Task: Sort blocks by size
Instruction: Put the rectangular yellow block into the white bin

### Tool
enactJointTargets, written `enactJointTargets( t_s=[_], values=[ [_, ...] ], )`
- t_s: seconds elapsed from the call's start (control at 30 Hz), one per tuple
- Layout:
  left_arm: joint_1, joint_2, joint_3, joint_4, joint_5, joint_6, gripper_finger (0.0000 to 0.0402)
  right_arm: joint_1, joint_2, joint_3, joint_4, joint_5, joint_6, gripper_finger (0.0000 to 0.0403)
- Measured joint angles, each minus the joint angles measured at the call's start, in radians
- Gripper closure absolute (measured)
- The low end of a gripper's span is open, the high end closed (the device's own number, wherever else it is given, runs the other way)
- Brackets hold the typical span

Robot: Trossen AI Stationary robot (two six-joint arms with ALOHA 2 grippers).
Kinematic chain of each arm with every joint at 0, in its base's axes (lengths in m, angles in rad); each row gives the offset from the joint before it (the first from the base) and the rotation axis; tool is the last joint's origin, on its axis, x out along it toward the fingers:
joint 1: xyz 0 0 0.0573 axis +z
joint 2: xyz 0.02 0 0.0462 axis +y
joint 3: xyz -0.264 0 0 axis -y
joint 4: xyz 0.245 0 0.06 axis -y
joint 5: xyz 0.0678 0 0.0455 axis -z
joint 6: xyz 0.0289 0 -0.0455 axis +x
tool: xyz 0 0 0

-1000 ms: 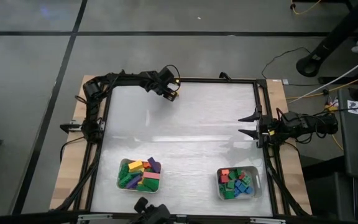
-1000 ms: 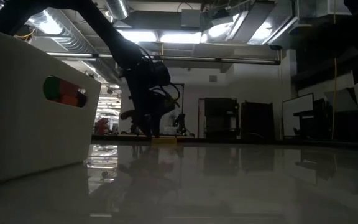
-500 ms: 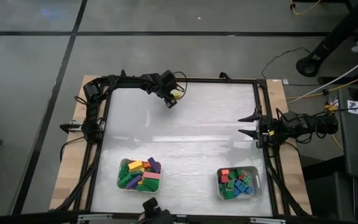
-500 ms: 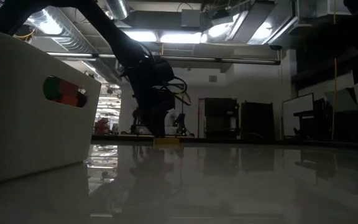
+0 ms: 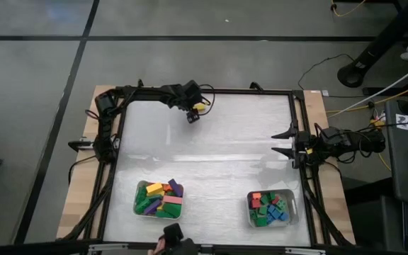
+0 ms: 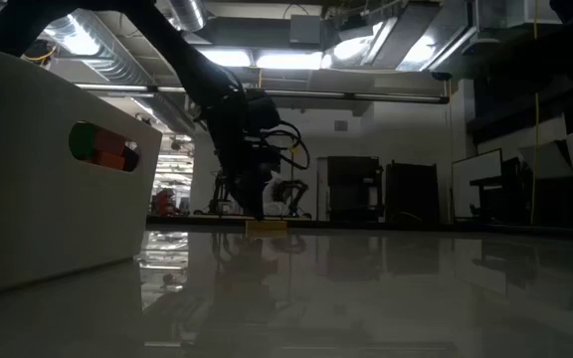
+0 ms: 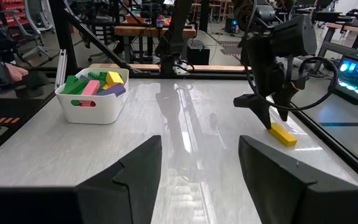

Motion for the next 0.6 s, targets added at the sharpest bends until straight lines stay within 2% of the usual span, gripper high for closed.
enactJointTargets(
  t_s=[0.13,0.4,0.6],
  values=[
    [0.012,0.0,-0.036,0.034,0.079,0.0,0.016,0.0,0.0,0.0,0.0,0.0,0.0,0.0189],
    [0.02,0.001,-0.069,0.114,0.084,-0.023,0.0164,0.0,0.0,0.0,0.0,0.001,0.003,0.0189],
    [0.023,0.001,-0.069,0.116,0.084,-0.026,0.0216,0.0,0.0,-0.058,0.026,0.053,0.066,0.0189]
  ],
)
